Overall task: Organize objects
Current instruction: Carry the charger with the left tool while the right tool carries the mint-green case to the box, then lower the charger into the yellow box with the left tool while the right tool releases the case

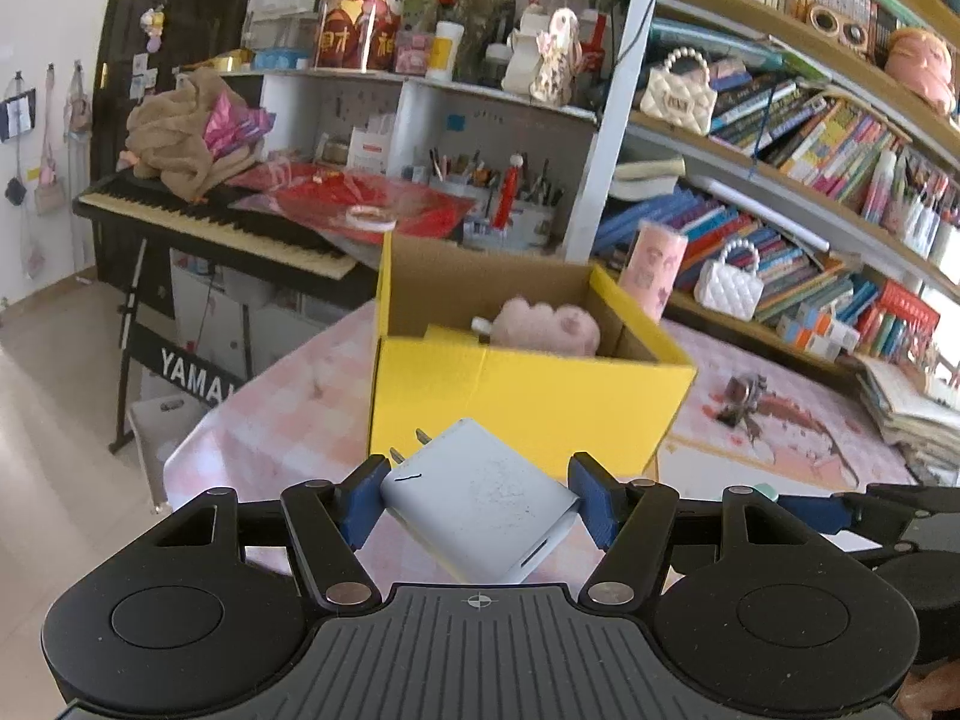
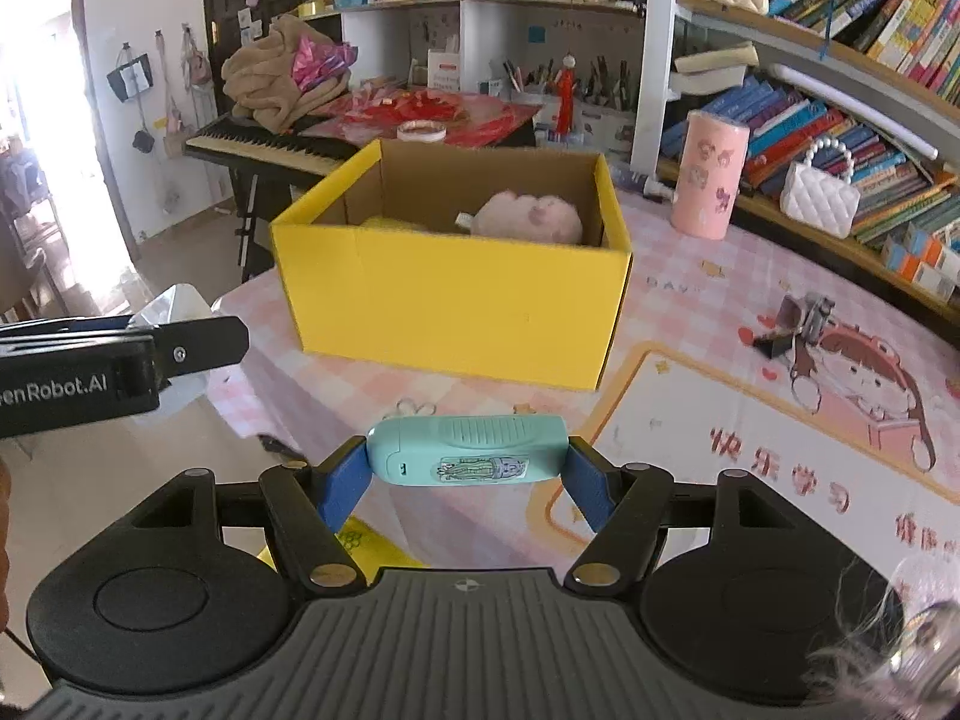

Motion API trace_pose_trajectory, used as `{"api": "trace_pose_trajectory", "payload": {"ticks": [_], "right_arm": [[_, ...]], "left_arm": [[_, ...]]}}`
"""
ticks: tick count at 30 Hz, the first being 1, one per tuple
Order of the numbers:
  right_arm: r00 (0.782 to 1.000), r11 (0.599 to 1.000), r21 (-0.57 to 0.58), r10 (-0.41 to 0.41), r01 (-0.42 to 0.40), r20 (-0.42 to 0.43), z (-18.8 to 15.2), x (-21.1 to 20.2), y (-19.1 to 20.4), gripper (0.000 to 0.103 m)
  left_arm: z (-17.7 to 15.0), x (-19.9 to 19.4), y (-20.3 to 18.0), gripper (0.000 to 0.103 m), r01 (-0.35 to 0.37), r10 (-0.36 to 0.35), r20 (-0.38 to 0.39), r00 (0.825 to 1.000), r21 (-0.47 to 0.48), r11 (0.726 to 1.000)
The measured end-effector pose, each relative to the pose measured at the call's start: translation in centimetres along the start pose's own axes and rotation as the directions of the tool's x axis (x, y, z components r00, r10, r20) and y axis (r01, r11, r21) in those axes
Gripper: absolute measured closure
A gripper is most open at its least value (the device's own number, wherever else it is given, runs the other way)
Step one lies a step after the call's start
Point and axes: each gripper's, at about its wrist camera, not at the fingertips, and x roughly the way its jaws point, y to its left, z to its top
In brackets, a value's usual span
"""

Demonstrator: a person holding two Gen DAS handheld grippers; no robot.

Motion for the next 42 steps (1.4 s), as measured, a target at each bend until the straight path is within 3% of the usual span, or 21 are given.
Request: {"api": "trace_pose_trajectory", "payload": {"ticks": [9, 18, 21, 32, 37, 42], "right_arm": [[0.992, 0.999, -0.035, -0.008, 0.013, 0.129, 4.9, 1.2, -1.1, 0.036], [0.983, 0.996, -0.082, -0.001, 0.016, 0.186, 9.8, 5.7, -3.9, 0.036], [0.987, 0.992, -0.119, -0.013, 0.032, 0.158, 10.6, 8.4, -5.0, 0.036], [0.996, 0.961, -0.265, 0.087, -0.077, 0.028, 12.9, 15.0, -6.5, 0.036], [0.988, 0.934, -0.32, 0.146, -0.157, -0.059, 13.0, 16.7, -6.2, 0.036], [0.968, 0.936, -0.253, 0.221, -0.246, -0.122, 13.3, 17.8, -6.9, 0.035]], "left_arm": [[4.0, 2.1, -0.7, 0.038, -0.021, 0.023, 0.086, 0.996, -0.021, 1.0], [7.0, 5.7, -1.5, 0.038, -0.059, 0.066, 0.125, 0.99, -0.057, 0.997], [7.4, 7.2, -1.6, 0.038, -0.083, 0.091, 0.115, 0.989, -0.07, 0.994], [9.1, 13.0, -2.1, 0.038, -0.145, 0.149, 0.058, 0.987, -0.065, 0.987], [9.2, 15.2, -2.7, 0.038, -0.148, 0.149, 0.03, 0.988, -0.044, 0.988], [8.9, 17.3, -3.1, 0.037, -0.135, 0.134, -0.018, 0.991, -0.024, 0.991]]}}
